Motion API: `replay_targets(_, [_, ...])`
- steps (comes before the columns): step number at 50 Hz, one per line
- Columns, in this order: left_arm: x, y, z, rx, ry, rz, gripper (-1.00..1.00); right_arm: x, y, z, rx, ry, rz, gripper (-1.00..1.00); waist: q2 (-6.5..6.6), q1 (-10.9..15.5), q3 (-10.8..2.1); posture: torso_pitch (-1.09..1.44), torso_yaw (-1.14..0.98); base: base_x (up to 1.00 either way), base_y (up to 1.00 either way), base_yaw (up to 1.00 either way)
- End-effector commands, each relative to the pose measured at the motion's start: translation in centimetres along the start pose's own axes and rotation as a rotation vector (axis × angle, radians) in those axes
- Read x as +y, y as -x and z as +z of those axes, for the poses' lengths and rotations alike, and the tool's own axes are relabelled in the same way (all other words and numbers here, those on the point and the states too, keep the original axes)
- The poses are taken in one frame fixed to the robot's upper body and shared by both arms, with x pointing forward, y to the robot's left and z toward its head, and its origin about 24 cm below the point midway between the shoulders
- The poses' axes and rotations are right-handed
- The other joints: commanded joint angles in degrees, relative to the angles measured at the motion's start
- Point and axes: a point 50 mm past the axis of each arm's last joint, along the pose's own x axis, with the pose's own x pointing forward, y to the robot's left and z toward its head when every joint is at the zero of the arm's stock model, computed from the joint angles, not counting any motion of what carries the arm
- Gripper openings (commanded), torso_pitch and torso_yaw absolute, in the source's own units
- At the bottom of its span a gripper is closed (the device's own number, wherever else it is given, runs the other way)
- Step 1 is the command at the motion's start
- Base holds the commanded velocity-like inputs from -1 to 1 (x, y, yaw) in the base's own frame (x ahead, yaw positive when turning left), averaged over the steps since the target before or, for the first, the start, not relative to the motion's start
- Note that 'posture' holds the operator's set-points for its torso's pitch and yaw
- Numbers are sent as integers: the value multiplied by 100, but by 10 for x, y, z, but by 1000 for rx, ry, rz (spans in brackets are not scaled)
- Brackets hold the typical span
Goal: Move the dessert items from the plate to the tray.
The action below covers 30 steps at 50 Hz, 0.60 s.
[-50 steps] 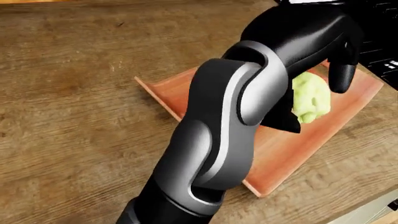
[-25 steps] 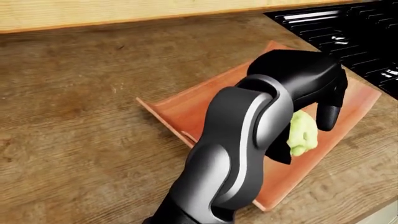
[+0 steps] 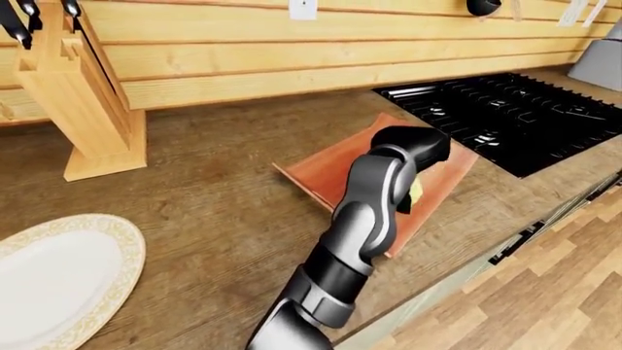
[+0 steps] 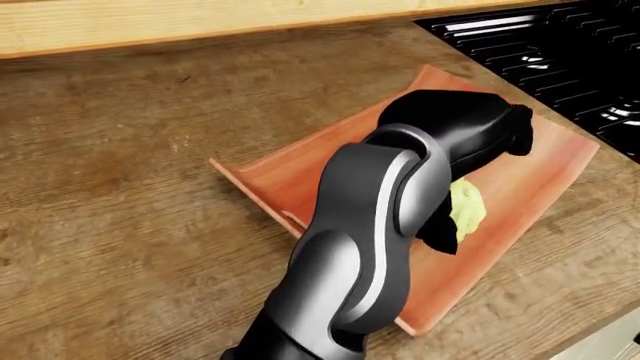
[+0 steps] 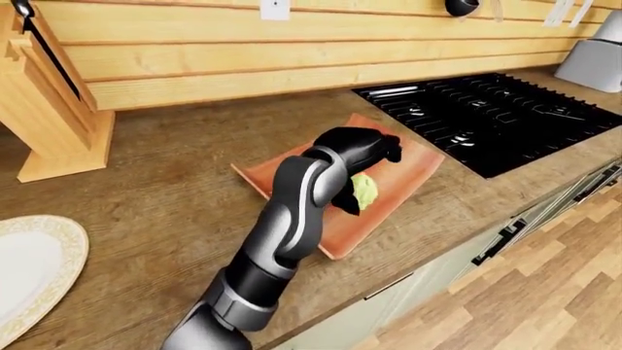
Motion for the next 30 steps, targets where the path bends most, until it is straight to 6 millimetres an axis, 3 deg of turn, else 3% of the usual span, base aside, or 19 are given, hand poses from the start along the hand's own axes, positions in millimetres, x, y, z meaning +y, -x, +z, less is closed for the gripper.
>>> replay_targets(1, [-9,3,-2,-7,36,4,50,-4,4,10,-26,41,-33,100,-147,-12,89,0,-73,0,0,0])
replay_targets(6, [1,9,1,-21,56,16,50,-6,4,11,-28,43,-33,100,-145,-10,83,0,-73,0,0,0])
replay_targets(11, [35,31,6,-53,121,71,60,-7,4,20,-39,52,-29,100,-137,-17,130,0,-73,0,0,0])
replay_targets(22, [107,98,-22,-19,182,256,74,4,-6,39,-69,71,-4,100,-199,-61,367,0,-73,0,0,0])
replay_targets(28, [120,126,-43,12,200,320,99,10,-9,45,-85,74,6,100,-230,-32,460,0,-73,0,0,0])
replay_targets(30, [125,133,-50,19,216,340,99,11,-10,45,-86,74,7,100,-235,-7,470,0,-73,0,0,0])
